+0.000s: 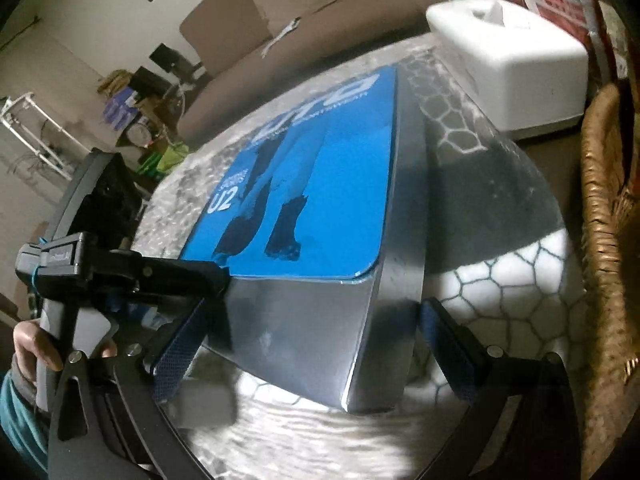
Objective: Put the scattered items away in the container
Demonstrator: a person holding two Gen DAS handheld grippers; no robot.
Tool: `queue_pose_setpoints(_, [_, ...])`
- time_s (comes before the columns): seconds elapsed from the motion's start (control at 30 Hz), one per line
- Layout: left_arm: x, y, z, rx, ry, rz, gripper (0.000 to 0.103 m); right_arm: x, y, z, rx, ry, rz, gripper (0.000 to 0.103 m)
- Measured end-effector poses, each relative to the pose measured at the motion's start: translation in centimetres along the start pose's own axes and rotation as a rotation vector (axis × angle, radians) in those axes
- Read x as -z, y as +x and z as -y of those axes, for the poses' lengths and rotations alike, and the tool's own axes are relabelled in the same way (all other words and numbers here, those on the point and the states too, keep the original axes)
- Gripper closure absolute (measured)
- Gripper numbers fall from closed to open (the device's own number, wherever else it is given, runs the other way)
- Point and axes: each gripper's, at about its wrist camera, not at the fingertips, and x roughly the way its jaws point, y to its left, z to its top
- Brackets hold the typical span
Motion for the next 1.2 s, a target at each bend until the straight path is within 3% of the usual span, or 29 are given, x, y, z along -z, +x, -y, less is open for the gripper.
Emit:
queue_pose_setpoints(0.3, [5.2,-5.3,1.4,0.044,0.020,0.034,0.000,1.4,-6.0,-2.3,-0.065,-0.034,0.045,0.000])
queue_pose_setpoints(0.53, [12.2,-7.6,5.5,0.002,0.116,0.076,0.000,6.5,-12.5,-4.1,-0.100,-0.079,0.093,0.000])
queue_pose_setpoints(0.67, [17.3,-9.1,6.9,0.030,0.144,0.133,0.000,9.7,-16.8,-6.4,-0.086,-0.158,0.109,0.000])
queue_pose_setpoints(0.93, [27.5,-14.0,5.3,0.068,0.110,0.284,0.000,14.5,-20.8,-12.0,-0.107,-0.268,0.087,0.000])
queue_pose_setpoints(1.2, [33.6,-19.0,0.2,0.105,0.025,0.376,0.000,17.5,-20.2,-19.7,-0.166,-0.386,0.039,0.000])
